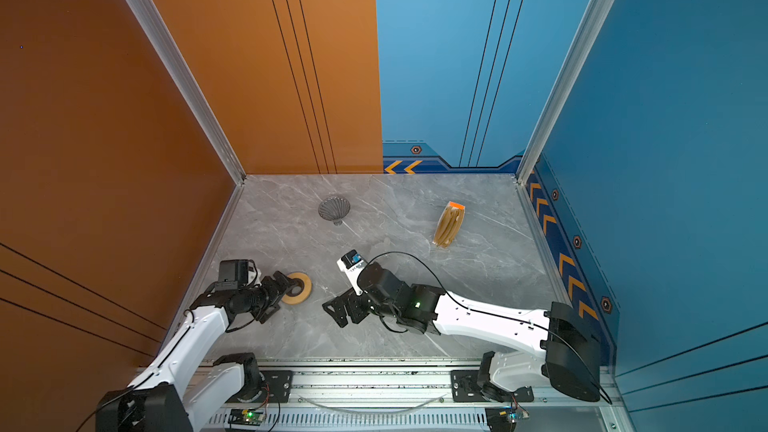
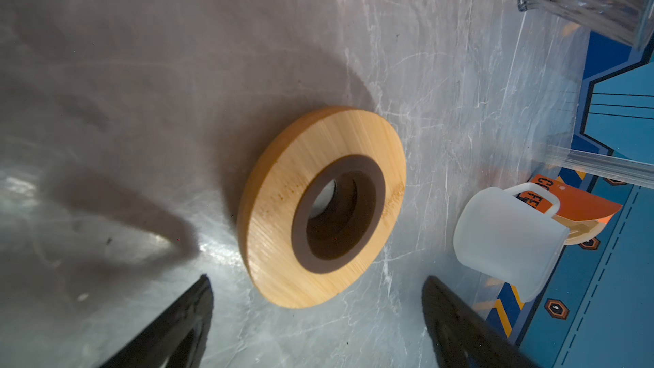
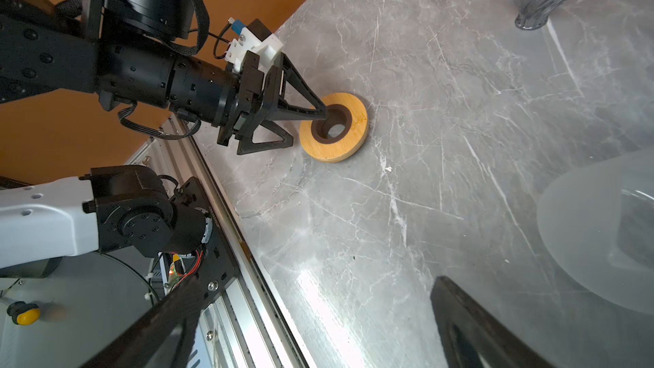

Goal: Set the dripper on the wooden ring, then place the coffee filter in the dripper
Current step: 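Close the left gripper on the edge of the bamboo ring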

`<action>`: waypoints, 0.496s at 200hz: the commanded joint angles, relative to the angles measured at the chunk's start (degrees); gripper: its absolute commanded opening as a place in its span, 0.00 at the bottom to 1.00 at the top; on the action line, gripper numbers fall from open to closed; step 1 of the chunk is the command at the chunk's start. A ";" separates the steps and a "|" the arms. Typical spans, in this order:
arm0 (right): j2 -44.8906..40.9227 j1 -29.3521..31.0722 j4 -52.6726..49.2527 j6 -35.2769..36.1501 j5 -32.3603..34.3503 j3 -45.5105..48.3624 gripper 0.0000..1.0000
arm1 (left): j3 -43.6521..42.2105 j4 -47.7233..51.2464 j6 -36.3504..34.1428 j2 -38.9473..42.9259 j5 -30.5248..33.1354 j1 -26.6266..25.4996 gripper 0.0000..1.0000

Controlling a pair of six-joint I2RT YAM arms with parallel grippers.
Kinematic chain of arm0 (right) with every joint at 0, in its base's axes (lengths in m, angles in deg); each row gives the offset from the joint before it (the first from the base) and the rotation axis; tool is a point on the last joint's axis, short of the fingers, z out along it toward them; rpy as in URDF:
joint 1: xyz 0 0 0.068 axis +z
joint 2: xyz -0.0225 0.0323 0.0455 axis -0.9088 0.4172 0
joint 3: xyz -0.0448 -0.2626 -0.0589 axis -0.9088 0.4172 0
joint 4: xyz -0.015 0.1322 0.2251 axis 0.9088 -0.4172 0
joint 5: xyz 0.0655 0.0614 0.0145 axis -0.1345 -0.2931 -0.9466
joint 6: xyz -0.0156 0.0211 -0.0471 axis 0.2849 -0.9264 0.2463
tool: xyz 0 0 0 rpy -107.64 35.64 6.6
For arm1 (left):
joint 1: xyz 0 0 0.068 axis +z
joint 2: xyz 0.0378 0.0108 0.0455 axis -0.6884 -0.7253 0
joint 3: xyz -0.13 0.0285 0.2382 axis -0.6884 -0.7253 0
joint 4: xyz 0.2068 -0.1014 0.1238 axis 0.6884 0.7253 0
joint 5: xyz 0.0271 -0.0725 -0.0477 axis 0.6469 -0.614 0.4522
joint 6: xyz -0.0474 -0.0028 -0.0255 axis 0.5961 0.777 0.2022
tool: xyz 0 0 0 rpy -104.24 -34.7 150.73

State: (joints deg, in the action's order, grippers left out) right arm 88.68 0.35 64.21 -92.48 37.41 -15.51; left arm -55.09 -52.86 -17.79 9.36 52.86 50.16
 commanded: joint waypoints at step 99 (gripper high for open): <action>1.85 -0.33 1.22 0.83 1.00 -2.46 1.00 | -5.15 -10.30 2.53 -3.30 -3.40 0.41 0.76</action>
State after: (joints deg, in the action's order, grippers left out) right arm 89.64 0.33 64.41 -92.45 37.45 -15.95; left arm -58.72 -60.16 -16.28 6.74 51.57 50.20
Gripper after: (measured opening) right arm 0.996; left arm 0.773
